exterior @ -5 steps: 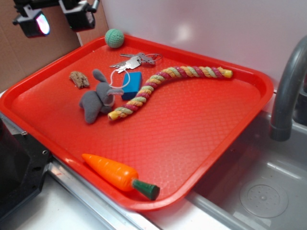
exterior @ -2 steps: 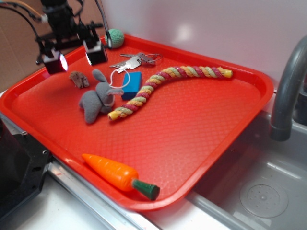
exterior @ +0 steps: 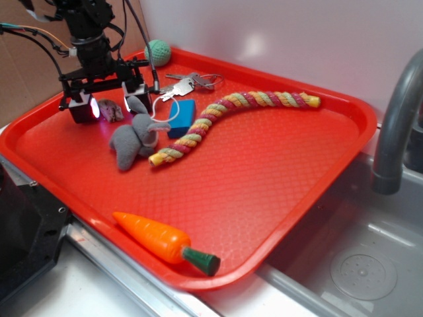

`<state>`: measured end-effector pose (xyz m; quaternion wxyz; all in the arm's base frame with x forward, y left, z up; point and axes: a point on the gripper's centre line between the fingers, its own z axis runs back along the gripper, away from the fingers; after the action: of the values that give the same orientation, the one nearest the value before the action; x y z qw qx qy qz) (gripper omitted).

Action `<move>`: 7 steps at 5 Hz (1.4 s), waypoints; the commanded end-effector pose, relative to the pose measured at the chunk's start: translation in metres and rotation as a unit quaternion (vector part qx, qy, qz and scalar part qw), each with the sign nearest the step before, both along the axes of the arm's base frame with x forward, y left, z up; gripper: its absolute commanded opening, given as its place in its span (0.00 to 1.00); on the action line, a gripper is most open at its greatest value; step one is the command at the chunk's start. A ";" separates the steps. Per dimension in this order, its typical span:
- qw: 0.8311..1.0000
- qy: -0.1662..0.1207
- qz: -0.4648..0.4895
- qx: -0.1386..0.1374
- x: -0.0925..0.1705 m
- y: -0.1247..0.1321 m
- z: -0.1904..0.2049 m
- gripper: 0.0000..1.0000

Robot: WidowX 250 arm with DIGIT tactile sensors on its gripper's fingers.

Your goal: Grab the wood chip.

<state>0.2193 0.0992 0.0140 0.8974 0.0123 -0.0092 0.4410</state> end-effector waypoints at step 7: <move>0.927 0.000 -0.374 -0.011 -0.017 -0.036 0.140 1.00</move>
<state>0.2057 0.0470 0.1425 0.9974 -0.0051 0.0085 0.0714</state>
